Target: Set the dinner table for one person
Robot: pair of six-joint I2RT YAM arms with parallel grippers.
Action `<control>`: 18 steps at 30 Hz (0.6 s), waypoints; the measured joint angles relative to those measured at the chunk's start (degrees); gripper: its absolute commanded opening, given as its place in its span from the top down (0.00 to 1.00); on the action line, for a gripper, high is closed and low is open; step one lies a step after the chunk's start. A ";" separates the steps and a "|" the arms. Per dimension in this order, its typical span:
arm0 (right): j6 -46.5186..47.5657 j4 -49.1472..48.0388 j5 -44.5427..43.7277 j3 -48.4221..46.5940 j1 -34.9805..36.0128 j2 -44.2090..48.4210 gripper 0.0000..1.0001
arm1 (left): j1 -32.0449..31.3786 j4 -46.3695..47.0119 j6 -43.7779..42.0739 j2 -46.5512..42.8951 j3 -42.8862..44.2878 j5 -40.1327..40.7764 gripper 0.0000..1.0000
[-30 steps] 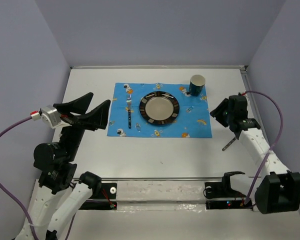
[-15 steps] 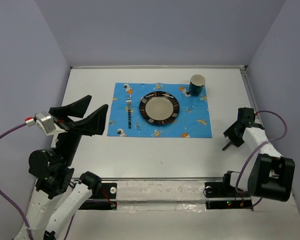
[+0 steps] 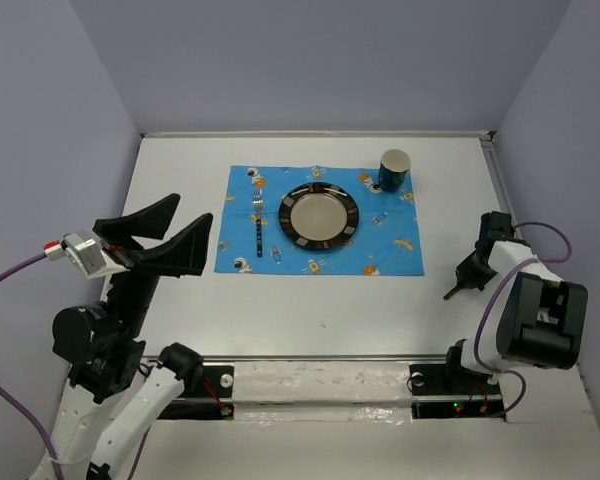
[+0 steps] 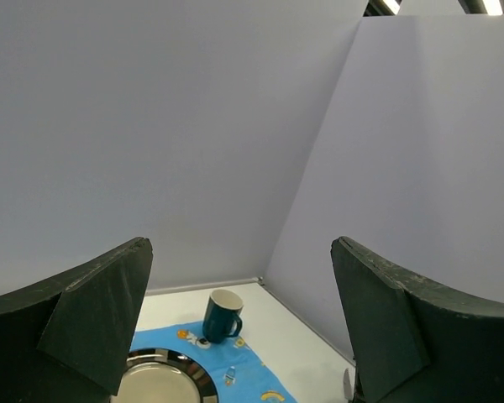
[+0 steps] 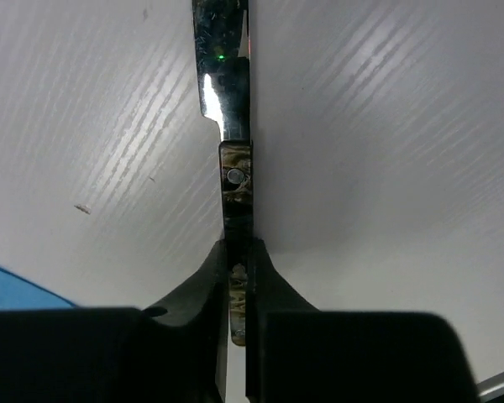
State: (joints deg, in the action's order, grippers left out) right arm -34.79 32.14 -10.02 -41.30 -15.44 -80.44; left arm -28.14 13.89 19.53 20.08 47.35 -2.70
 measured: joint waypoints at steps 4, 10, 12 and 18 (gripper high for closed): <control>0.74 -0.24 0.37 -0.76 -0.68 -0.81 1.00 | 0.00 0.07 0.00 -0.46 -0.02 0.04 0.01; 1.16 -0.02 1.95 -0.74 -0.63 6.93 1.00 | 0.00 0.00 -0.13 -0.44 -0.11 0.28 0.01; 1.36 -0.04 3.28 -1.51 0.04 14.43 1.00 | 0.00 0.00 -0.17 -0.44 -0.11 0.39 0.01; 2.75 -2.32 5.86 -9.33 8.70 23.02 1.00 | 0.04 0.02 -0.17 0.70 -0.13 0.59 0.01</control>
State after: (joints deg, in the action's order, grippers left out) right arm -32.03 29.82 -4.16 -50.63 -6.74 -57.43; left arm -28.10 13.91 19.35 20.78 47.22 -2.11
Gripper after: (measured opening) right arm 0.079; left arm 0.989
